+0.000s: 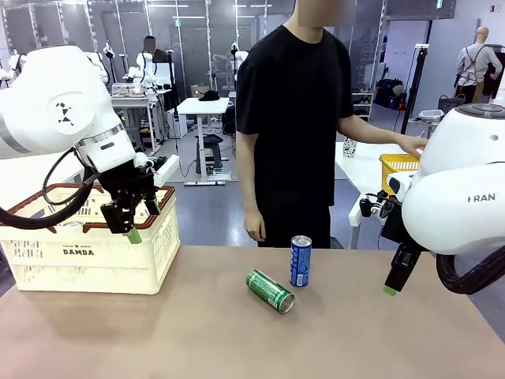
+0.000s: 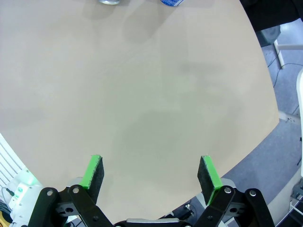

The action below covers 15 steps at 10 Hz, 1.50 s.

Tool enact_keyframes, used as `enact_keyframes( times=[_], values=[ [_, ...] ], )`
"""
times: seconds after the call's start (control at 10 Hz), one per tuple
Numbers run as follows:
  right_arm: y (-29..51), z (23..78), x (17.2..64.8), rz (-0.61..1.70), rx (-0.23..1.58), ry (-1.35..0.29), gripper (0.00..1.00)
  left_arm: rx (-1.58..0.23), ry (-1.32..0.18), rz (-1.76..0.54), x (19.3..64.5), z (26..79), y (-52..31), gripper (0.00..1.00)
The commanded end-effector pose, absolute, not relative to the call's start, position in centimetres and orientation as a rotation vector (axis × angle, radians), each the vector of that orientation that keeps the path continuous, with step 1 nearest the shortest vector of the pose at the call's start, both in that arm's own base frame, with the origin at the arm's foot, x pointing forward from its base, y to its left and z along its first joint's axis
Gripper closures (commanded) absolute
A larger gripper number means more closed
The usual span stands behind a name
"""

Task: Place the drinks into the Shopping basket.
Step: Pick up one drink and place it into the Shopping basket.

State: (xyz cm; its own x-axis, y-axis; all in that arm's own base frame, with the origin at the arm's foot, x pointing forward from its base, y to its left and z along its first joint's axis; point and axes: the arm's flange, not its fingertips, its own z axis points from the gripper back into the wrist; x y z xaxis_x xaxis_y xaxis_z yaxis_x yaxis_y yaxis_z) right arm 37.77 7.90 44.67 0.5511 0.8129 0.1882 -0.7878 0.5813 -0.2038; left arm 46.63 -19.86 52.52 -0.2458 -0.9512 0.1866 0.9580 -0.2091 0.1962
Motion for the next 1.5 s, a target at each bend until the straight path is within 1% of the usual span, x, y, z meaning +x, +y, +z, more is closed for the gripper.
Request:
enact_keyframes(
  times=[0.0,0.1,0.3,0.4,0.6,0.8,1.0,1.1,1.2,1.3,1.4],
  values=[
    [7.9,44.7,37.8,0.947,-0.099,-0.274,0.00,-0.029,-0.314,-1.792,46.6,52.5,-19.8,0.00],
    [7.9,44.7,37.8,0.947,-0.099,-0.274,0.00,-0.042,-0.391,-1.839,48.1,51.9,-20.5,0.00],
    [7.9,44.7,37.8,0.947,-0.099,-0.274,0.00,-0.013,-0.487,-1.936,50.8,50.8,-24.3,0.00],
    [7.9,44.7,37.8,0.947,-0.099,-0.274,0.00,0.041,-0.467,-1.992,51.9,50.3,-27.1,0.00],
    [7.9,44.7,37.8,0.947,-0.099,-0.274,0.00,-0.069,-0.470,-2.151,53.8,48.3,-34.4,0.00],
    [7.9,44.7,37.8,0.947,-0.099,-0.274,0.00,-0.185,-0.452,-2.249,54.9,45.3,-38.9,0.00],
    [7.9,44.7,37.8,0.947,-0.099,-0.274,0.00,-0.259,-0.401,-2.300,55.6,42.3,-40.6,0.00],
    [7.9,44.7,37.8,0.947,-0.099,-0.274,0.00,-0.249,-0.390,-2.299,55.6,41.6,-40.9,0.00],
    [7.9,44.7,37.8,0.947,-0.099,-0.274,0.00,-0.255,-0.344,-2.338,55.2,41.5,-40.8,0.00],
    [7.9,44.7,37.8,0.947,-0.099,-0.274,0.00,-0.239,-0.422,-2.271,54.9,40.7,-41.4,0.00],
    [7.9,44.7,37.8,0.947,-0.099,-0.274,0.00,-0.239,-0.422,-2.271,54.9,40.7,-41.4,0.00]
  ],
)
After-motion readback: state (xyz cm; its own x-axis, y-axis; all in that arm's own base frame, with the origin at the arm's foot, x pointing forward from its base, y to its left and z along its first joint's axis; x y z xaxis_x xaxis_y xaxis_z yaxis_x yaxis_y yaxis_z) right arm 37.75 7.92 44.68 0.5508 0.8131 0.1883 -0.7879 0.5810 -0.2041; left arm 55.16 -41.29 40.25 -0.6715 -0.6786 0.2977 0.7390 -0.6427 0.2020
